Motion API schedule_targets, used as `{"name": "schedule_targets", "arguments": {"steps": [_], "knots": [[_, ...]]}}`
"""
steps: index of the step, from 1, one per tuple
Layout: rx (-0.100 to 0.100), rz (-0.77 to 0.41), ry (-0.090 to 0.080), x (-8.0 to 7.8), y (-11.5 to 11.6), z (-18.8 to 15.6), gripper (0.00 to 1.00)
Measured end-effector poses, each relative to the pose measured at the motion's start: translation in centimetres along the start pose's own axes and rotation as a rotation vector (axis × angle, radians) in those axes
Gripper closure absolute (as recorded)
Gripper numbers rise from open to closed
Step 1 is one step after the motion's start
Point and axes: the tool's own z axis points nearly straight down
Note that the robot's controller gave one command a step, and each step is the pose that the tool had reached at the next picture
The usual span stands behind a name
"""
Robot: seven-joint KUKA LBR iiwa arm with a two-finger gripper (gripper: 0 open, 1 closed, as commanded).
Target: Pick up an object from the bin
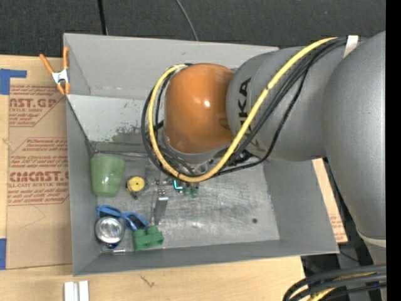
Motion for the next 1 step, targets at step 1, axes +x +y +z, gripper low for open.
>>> {"name": "schedule_targets", "arguments": {"steps": [1], "knots": [[-0.002, -0.124, -0.013, -0.79, 4.25, 9.83, 0.00]]}}
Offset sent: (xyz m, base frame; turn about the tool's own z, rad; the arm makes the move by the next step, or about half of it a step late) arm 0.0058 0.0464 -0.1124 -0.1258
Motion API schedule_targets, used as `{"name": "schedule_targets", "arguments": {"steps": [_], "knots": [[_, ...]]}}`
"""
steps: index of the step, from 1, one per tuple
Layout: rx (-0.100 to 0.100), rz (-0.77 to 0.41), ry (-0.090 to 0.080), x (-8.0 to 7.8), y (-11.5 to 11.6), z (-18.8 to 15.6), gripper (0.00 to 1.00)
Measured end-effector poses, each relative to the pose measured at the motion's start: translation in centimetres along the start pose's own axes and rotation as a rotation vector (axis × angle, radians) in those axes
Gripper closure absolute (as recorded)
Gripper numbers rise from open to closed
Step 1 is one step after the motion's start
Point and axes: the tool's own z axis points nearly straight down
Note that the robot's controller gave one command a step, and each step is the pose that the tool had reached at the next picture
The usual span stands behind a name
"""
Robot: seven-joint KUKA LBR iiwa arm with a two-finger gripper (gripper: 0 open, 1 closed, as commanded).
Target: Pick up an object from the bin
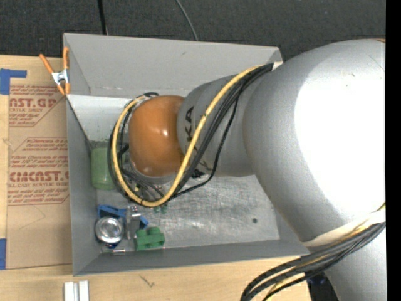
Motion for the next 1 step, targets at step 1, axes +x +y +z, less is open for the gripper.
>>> {"name": "schedule_targets", "arguments": {"steps": [1], "knots": [[0.000, 0.000, 0.006, 0.15, 0.02, 0.29, 1.00]]}}
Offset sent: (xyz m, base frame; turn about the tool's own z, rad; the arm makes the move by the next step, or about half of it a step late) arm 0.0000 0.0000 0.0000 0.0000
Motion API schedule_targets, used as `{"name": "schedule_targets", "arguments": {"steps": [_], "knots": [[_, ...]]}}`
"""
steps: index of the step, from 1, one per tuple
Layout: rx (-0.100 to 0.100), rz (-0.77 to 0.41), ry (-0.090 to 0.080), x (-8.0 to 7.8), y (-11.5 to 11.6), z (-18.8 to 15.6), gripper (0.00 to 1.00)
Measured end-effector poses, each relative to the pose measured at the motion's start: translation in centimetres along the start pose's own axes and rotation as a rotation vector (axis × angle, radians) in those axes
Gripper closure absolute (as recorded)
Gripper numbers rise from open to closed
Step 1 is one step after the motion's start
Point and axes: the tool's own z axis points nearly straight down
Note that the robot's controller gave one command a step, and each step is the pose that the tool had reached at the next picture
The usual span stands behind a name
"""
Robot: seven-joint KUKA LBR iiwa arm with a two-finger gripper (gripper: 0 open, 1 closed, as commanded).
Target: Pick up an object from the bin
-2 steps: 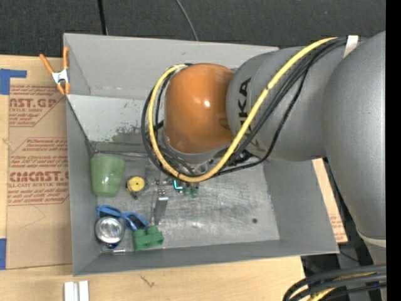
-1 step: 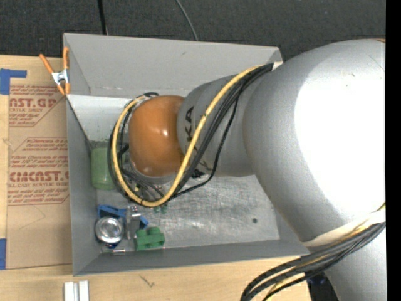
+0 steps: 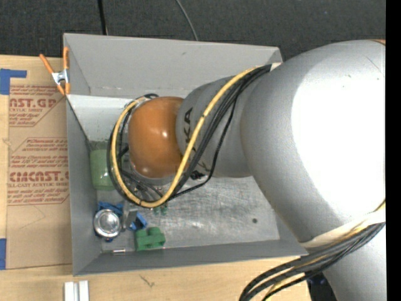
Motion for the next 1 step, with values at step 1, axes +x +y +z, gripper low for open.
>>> {"name": "schedule_targets", "arguments": {"steps": [1], "knots": [[-0.001, -0.021, -0.011, -0.14, 0.30, -14.88, 1.00]]}}
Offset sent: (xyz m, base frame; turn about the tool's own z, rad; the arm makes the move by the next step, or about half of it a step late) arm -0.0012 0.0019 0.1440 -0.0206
